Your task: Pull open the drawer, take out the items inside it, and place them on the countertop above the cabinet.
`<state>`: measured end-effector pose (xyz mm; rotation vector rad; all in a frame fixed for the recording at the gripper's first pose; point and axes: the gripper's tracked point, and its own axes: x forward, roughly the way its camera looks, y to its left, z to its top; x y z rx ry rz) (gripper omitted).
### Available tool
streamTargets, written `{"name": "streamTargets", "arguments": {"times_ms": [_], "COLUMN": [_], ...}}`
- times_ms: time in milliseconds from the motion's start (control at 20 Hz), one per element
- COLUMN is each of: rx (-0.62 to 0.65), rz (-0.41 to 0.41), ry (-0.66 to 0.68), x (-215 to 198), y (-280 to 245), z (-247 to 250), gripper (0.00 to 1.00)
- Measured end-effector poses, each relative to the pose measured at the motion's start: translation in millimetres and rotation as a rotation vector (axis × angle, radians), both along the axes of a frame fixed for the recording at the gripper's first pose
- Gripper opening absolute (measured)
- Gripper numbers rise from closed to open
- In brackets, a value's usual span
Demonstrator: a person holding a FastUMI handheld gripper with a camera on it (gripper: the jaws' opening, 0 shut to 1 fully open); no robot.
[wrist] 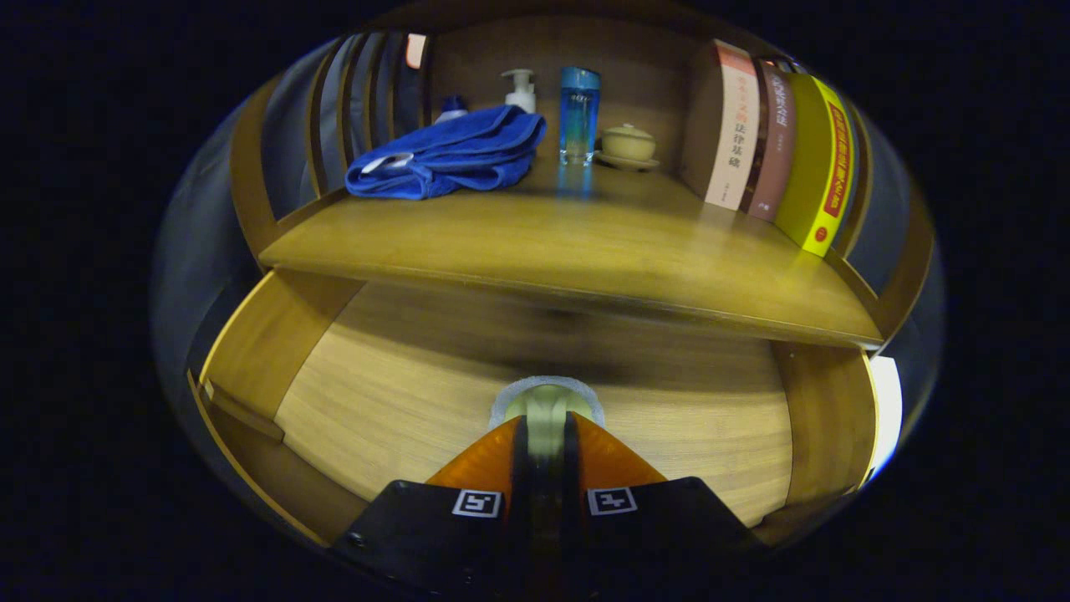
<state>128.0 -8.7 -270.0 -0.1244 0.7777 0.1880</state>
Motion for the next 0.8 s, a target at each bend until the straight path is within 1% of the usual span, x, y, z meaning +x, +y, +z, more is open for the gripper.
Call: {"name": "streamTargets", "arguments": {"times_ms": [100,300,400,500,600,700,800], "rx": [0.007,0.052,0.057,0.071,0.065,0.047,0.029], "rz": [0.007,0.041,0.062,0.084,0.098,0.082,0.052], "ry": [-0.080,-0.298,-0.341,-0.407,-0.465,-0.480,-0.487], "x": [-2.0,-4.0,-15.6,-14.6,-1.6,17.5,47.4], "y": [2.9,22.1,33.2,43.3,51.2,48.8,49.1], "z": [25.9,90.2,112.7,143.3,172.6,187.8,198.2], "gripper": [0.24,0.24,0.24,0.24,0.24,0.24,0.24]}}
